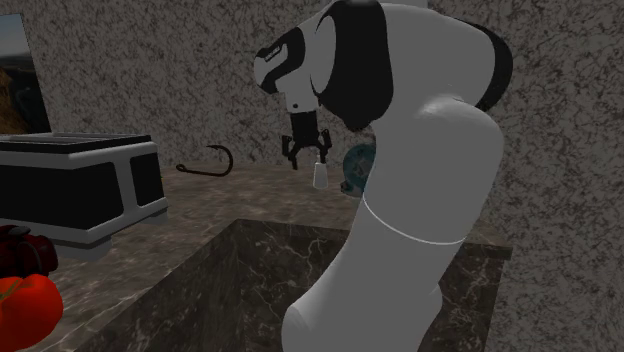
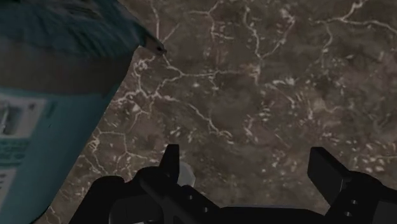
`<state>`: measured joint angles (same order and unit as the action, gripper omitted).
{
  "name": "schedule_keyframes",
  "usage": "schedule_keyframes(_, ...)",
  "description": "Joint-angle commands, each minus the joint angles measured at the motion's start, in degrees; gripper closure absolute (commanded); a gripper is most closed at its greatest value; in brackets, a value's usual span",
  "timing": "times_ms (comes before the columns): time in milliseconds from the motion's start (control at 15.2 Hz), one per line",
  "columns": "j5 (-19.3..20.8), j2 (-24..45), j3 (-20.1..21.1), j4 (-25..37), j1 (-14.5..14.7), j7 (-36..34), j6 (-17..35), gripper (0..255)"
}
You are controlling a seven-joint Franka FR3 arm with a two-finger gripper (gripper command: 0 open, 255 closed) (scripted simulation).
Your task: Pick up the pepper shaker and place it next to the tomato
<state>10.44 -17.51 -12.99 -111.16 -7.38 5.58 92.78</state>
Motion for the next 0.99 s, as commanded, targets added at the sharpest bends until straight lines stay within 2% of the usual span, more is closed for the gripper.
schedule_keyframes(0,-0.65,3.63,-1.36,3.98,-0.4,1.51,0.57,0)
schedule_keyframes(396,-4.22,14.99,-5.66,17.89,-2.56,7.28,0.35,0)
schedule_keyframes(924,-4.0,14.43,-5.89,11.46,-2.87,7.11,6.31,0)
